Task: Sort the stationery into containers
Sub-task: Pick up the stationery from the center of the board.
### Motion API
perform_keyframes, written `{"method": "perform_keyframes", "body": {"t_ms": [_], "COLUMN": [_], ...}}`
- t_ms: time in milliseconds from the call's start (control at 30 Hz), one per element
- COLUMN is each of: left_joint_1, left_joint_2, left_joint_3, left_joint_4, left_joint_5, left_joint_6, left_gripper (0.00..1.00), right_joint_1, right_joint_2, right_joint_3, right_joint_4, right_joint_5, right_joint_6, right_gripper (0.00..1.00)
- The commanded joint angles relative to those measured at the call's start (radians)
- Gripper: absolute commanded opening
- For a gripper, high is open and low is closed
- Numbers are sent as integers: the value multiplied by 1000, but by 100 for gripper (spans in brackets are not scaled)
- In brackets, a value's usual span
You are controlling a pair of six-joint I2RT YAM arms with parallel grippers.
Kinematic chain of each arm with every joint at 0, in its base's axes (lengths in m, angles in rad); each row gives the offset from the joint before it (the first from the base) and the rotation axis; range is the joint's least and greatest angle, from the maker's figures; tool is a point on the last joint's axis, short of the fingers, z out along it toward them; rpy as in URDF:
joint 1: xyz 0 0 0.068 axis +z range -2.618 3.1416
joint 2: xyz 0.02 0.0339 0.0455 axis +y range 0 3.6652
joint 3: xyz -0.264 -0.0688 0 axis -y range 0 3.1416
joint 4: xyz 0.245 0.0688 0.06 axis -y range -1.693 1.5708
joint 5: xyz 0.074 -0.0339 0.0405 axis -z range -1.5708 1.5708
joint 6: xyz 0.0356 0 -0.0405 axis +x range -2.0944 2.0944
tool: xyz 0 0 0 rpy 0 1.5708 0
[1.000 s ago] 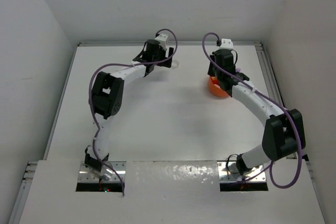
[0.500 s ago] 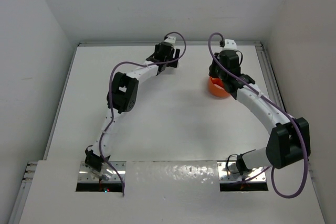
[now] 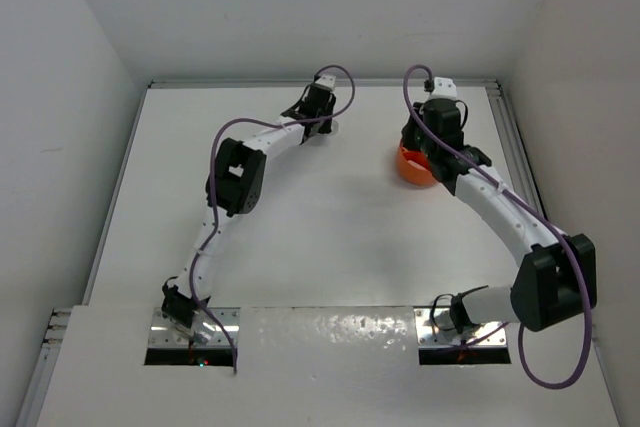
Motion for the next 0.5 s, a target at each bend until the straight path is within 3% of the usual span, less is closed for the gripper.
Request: {"method": "perform_keyframes", "body": {"t_ms": [0, 100, 233, 467], "left_joint_1": [28, 36, 48, 88], "left_joint_2": [31, 15, -49, -254], "left_joint_3": [47, 50, -14, -119], "left_joint_4": [-52, -61, -49, -19], "left_joint_5": [35, 51, 92, 321], "left_joint_6": [-39, -32, -16, 93], "left_gripper": [16, 0, 0, 0], "right_joint_1": [-5, -4, -2, -1], "right_joint_2": [-74, -112, -138, -157], "right_joint_3": [-5, -22, -40, -29], "right_joint_4": [19, 23, 39, 22], "right_joint_5": [29, 42, 70, 41], "right_joint_6": [6, 4, 4, -57], "right_gripper": [17, 17, 17, 18]}}
